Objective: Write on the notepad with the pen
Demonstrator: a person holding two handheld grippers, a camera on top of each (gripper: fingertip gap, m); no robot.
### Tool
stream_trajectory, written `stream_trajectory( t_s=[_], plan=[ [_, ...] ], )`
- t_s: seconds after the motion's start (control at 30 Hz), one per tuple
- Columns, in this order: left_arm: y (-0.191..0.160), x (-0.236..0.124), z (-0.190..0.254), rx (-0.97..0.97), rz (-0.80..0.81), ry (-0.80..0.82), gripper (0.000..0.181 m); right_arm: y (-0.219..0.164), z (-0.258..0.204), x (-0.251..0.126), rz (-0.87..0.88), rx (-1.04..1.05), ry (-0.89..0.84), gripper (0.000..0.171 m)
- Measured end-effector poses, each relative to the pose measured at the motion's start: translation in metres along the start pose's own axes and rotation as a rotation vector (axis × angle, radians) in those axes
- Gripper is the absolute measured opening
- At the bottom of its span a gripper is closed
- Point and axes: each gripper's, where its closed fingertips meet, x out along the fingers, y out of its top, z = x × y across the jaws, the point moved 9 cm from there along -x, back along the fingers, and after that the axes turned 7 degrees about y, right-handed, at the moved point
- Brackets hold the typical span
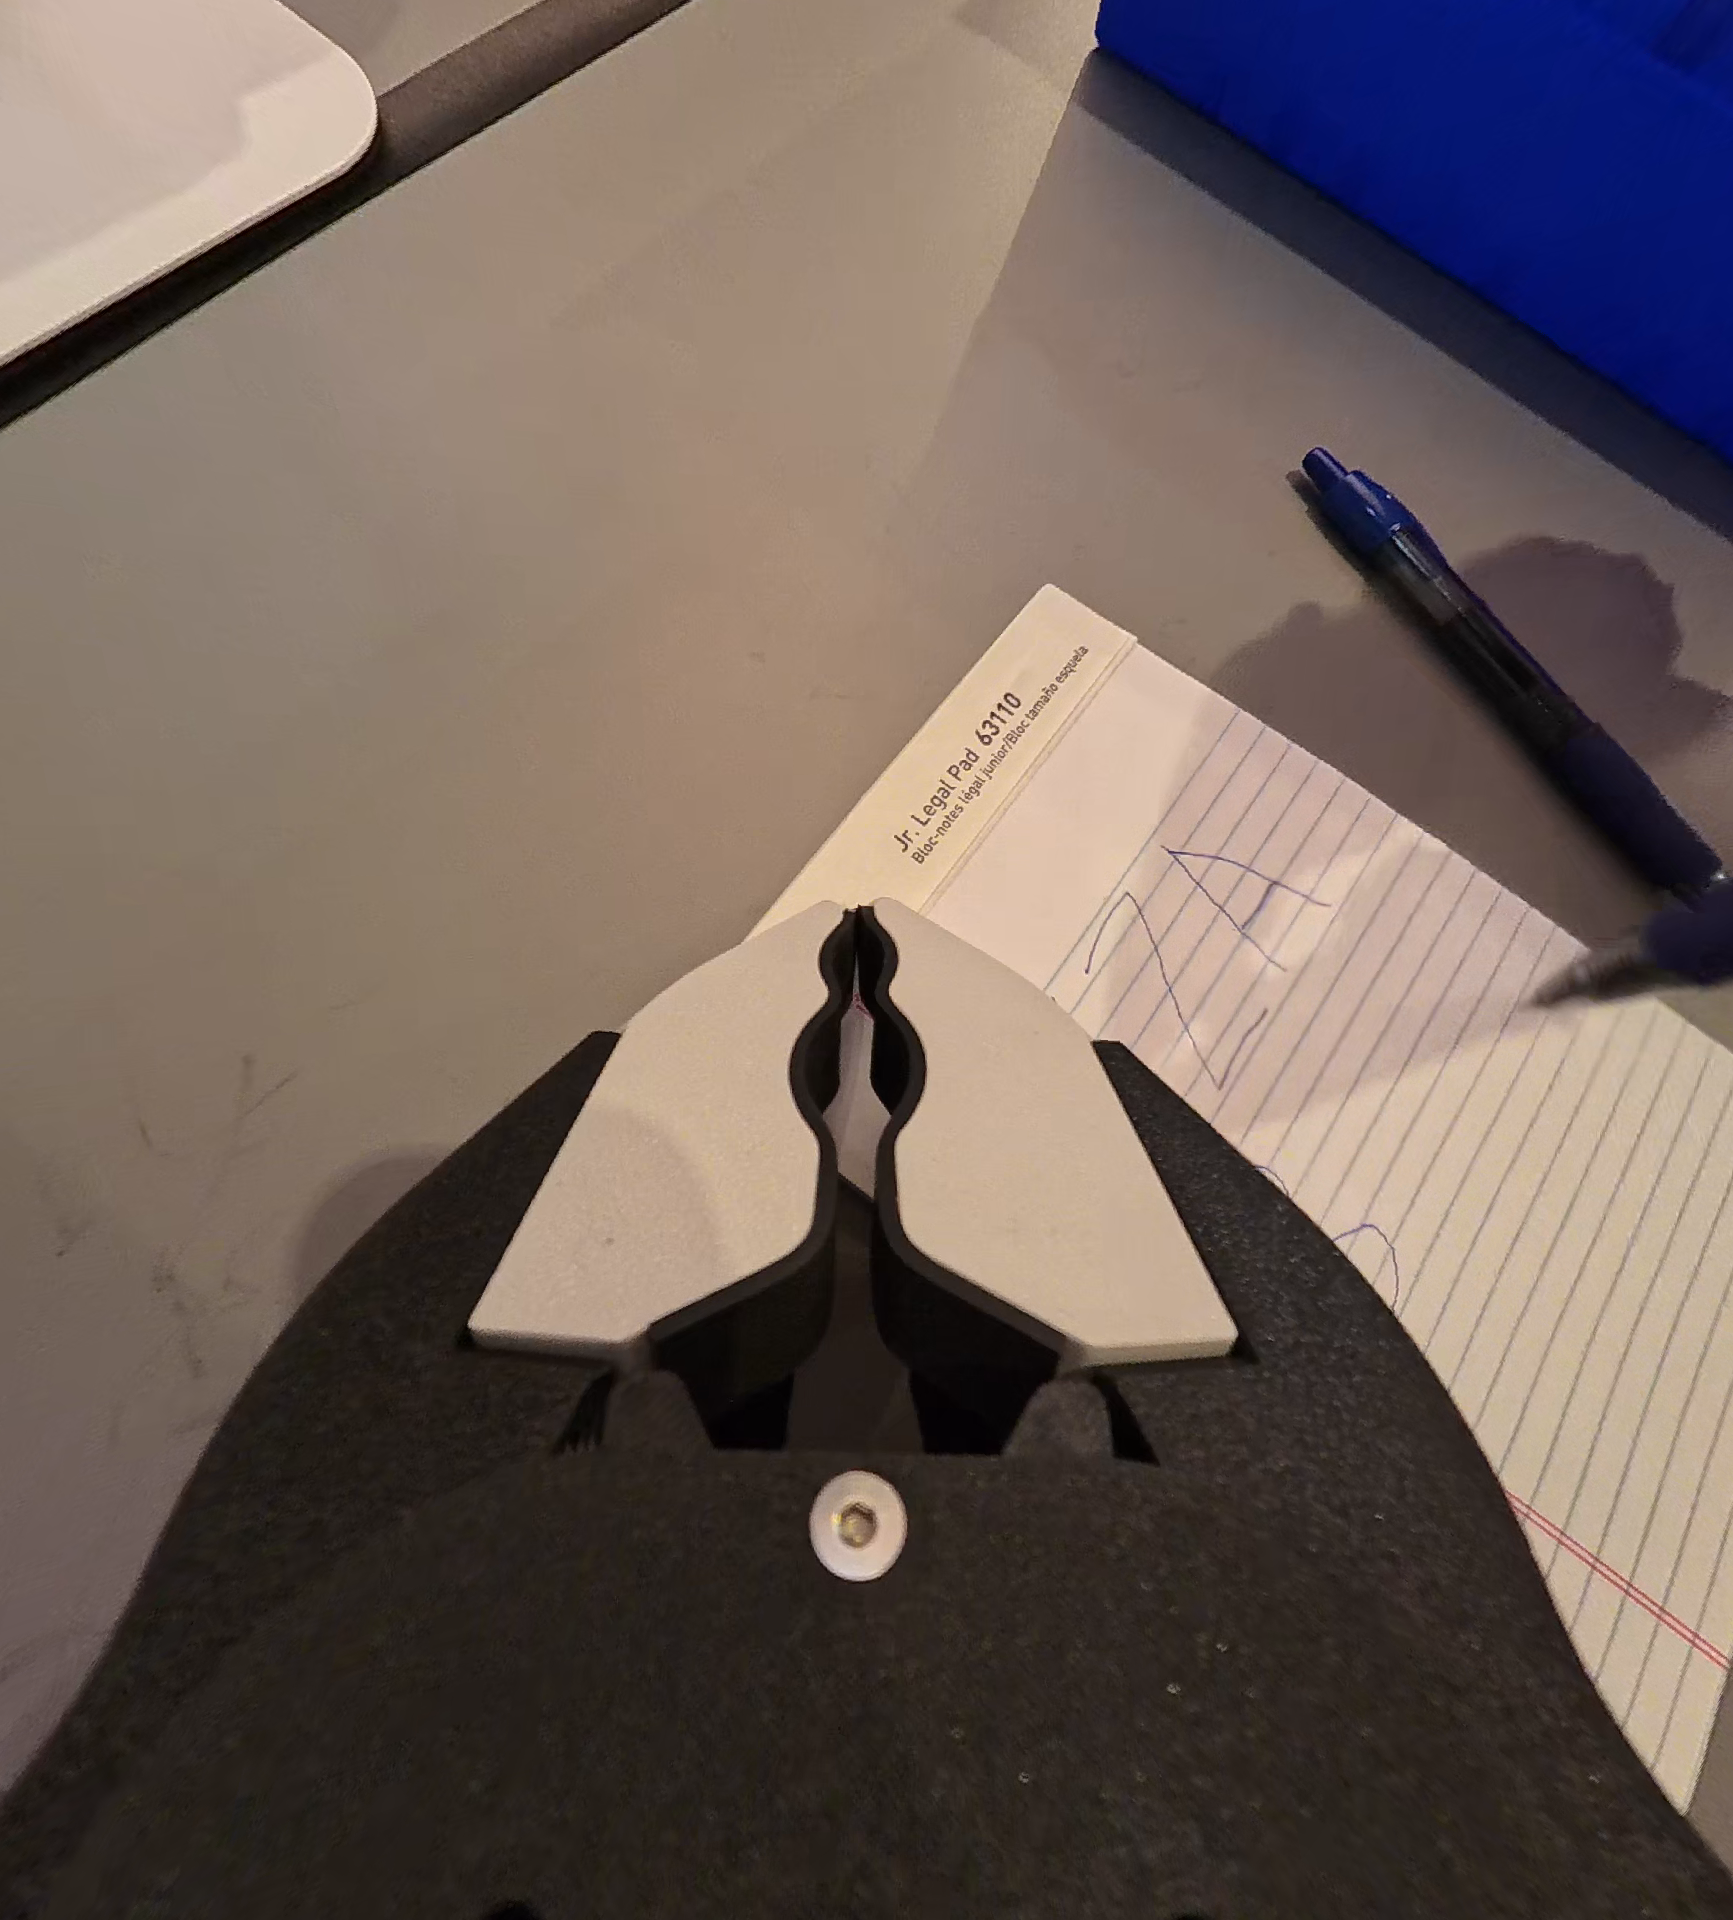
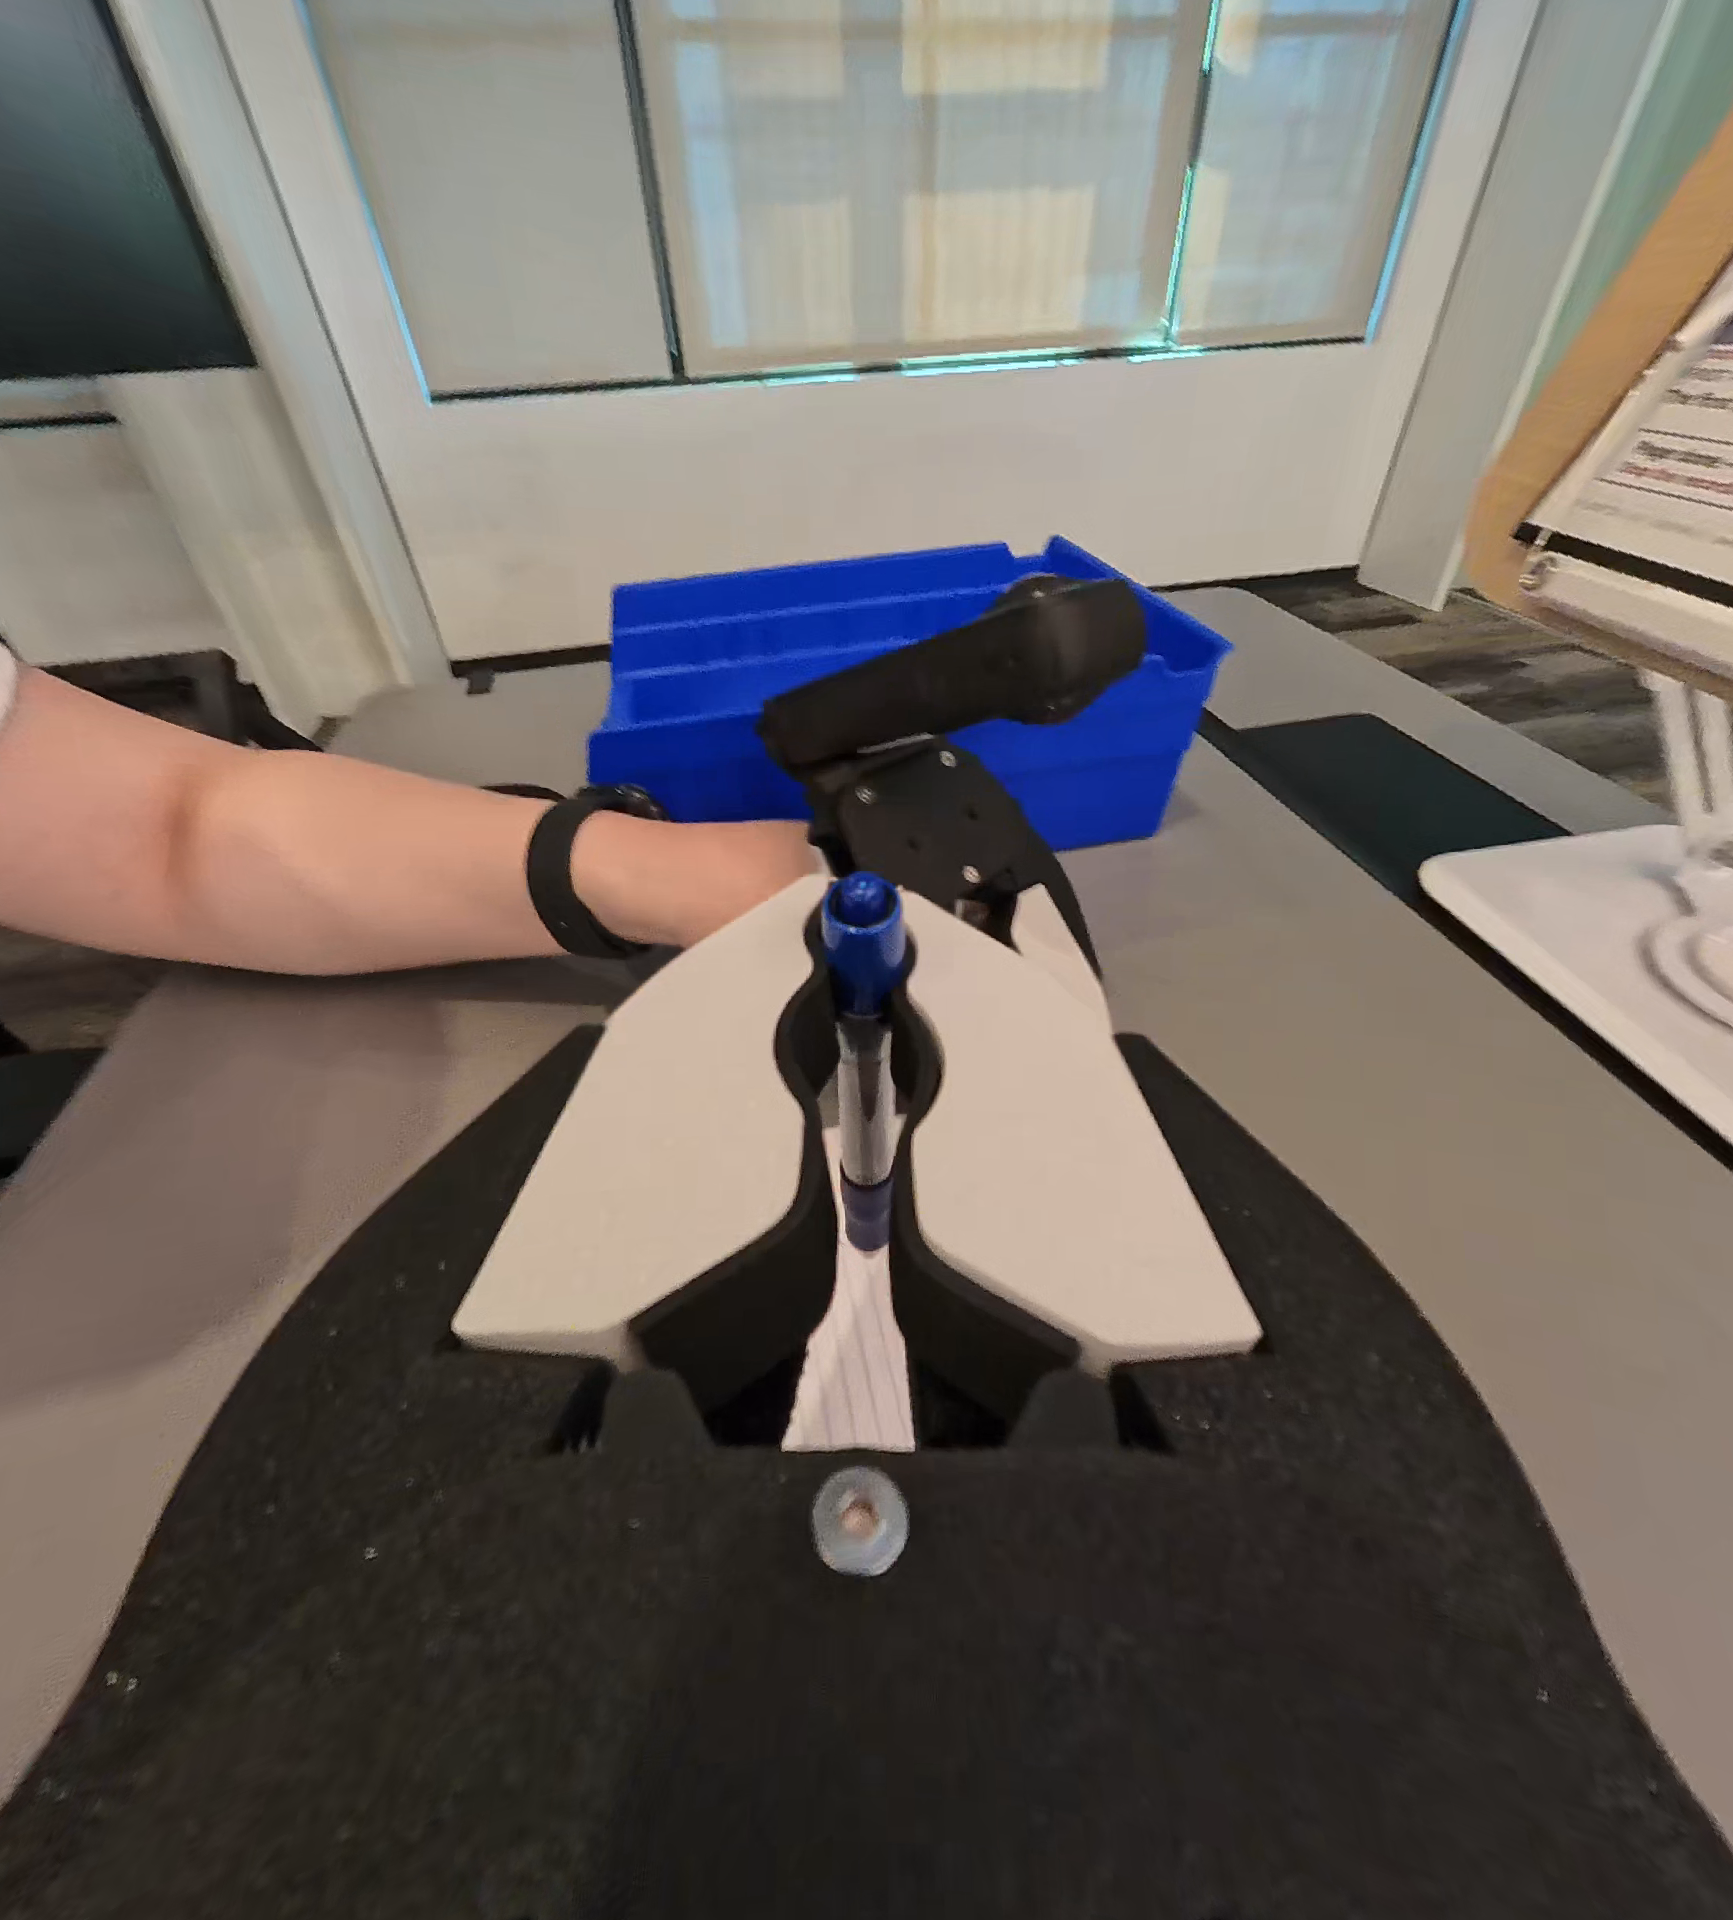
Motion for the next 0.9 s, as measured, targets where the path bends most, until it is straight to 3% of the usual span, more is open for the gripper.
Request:
stream_trajectory(
  t_s=[0.27,0.6,0.9],
  plan=[
    [0.000,0.000,0.000,0.002,0.001,0.002,0.000,-0.009,0.007,-0.001,-0.039,0.061,-0.009,0.004],
    [0.000,0.000,0.000,0.002,0.001,0.003,0.000,-0.017,0.006,-0.014,0.124,0.076,-0.073,0.004],
    [0.000,0.000,0.000,0.002,0.001,0.002,0.000,-0.025,0.011,-0.010,0.126,0.119,-0.102,0.004]
  ],
)
